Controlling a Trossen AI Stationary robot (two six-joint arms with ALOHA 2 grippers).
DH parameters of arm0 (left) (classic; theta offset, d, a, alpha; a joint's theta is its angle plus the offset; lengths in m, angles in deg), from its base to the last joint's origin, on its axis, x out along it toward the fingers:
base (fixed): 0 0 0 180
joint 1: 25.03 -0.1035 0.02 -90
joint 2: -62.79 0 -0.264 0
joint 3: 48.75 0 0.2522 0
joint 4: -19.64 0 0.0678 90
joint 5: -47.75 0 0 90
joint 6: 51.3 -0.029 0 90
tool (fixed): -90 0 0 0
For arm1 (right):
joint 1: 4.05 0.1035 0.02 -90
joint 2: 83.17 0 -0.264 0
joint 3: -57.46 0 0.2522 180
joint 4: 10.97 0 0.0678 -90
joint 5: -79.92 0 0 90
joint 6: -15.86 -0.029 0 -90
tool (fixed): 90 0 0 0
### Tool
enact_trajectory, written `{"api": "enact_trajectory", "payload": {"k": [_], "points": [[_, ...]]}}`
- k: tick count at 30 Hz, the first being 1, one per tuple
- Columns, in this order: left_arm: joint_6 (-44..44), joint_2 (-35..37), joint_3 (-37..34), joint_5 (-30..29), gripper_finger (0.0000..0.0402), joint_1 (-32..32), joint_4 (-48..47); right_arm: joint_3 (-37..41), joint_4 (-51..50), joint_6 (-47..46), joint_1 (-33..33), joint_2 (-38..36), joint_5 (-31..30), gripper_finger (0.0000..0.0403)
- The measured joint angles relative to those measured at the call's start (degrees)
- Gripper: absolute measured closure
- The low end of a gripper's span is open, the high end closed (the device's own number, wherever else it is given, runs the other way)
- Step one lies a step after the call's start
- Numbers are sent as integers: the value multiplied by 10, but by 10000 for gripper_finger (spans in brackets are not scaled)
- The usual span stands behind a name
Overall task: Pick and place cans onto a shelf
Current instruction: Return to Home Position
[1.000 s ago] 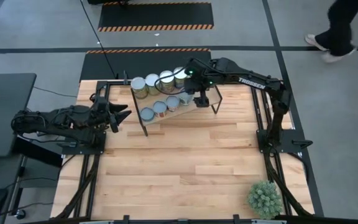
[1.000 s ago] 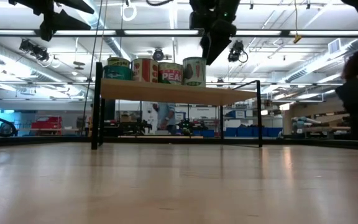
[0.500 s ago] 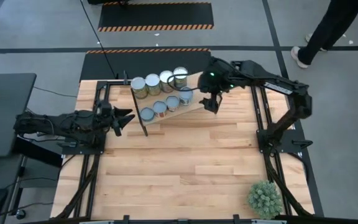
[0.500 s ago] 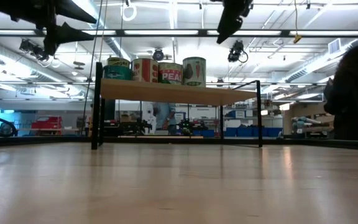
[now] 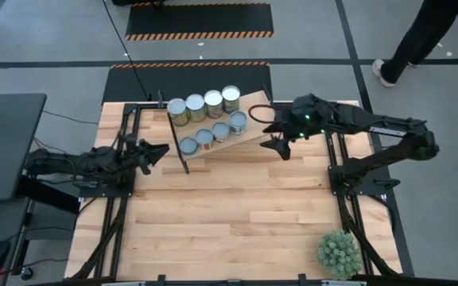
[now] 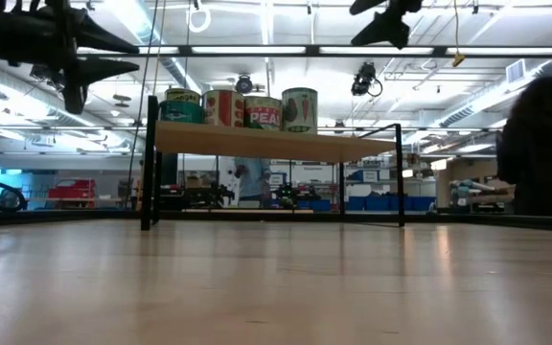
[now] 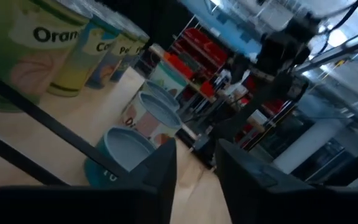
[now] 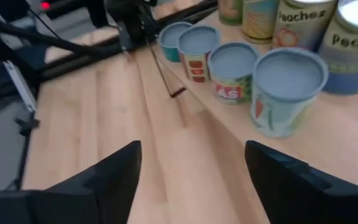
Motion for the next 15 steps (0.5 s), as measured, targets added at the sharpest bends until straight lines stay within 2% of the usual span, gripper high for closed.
{"api": "enact_trajectory", "payload": {"k": [9,15], "points": [[-6,58,-4,-27,340,0,-46,143,106,-82,27,-119,-34,187],[-16,81,-4,-32,388,0,-55,242,185,-145,34,-204,-44,221]]}}
